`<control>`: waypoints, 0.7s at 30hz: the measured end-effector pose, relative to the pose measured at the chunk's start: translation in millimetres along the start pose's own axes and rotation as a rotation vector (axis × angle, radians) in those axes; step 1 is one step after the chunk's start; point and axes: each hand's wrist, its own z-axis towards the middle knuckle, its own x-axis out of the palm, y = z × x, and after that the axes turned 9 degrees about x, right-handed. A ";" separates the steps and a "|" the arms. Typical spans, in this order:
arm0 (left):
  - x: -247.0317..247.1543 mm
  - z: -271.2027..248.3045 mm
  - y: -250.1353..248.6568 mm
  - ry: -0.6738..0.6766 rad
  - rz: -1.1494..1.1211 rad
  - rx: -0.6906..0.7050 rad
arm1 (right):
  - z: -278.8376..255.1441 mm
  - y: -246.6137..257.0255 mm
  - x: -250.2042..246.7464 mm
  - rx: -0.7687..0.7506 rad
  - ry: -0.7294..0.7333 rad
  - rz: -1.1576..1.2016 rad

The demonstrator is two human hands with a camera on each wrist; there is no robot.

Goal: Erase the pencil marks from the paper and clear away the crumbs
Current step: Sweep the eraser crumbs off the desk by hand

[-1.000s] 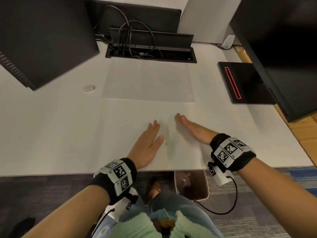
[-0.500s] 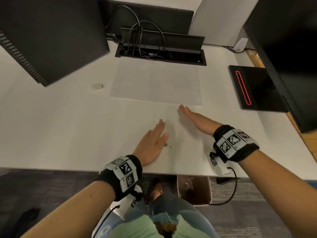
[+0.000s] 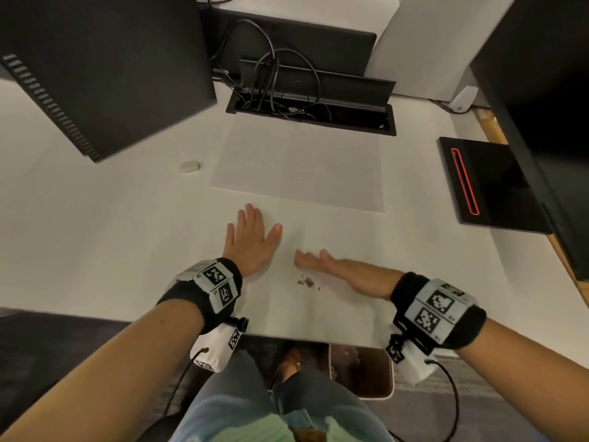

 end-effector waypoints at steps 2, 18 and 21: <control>5.5 -2.0 -8.4 0.075 0.014 0.075 | -0.5 5.2 -19.5 0.011 -0.150 0.087; 2.6 -60.0 8.6 -0.315 -0.394 0.064 | 83.8 38.1 -48.4 -0.004 -0.050 -0.305; 5.6 -53.1 23.1 -0.266 -0.204 0.006 | 63.9 22.1 -31.2 0.013 0.040 -0.367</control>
